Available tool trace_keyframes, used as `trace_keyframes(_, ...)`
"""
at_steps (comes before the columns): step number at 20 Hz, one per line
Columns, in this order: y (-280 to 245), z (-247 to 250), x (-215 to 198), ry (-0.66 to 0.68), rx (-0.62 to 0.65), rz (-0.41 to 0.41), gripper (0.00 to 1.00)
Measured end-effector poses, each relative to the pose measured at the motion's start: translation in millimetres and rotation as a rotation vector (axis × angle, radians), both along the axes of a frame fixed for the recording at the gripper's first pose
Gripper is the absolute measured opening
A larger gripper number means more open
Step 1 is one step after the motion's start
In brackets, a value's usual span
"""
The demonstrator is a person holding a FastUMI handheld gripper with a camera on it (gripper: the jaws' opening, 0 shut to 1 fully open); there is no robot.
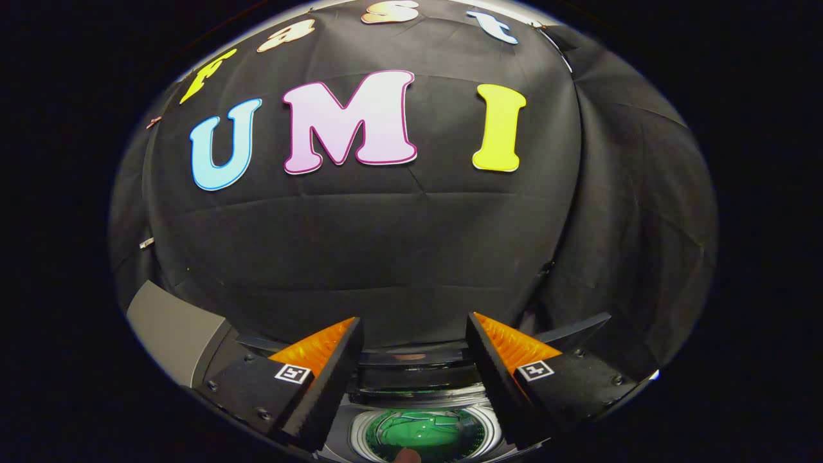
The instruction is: Put the clothes into the washing machine and then close the washing machine lid.
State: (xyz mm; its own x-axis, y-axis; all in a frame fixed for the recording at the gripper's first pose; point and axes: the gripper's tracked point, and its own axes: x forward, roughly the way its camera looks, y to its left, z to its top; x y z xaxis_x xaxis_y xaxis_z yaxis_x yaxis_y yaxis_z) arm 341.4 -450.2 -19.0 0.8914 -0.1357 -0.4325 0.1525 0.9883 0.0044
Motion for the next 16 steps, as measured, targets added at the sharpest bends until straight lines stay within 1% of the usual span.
trace_keyframes(6,2,0,-20,-0.001,-0.003,-0.008,1.00)
trace_keyframes(16,4,0,-43,-0.015,-0.006,0.000,1.00)
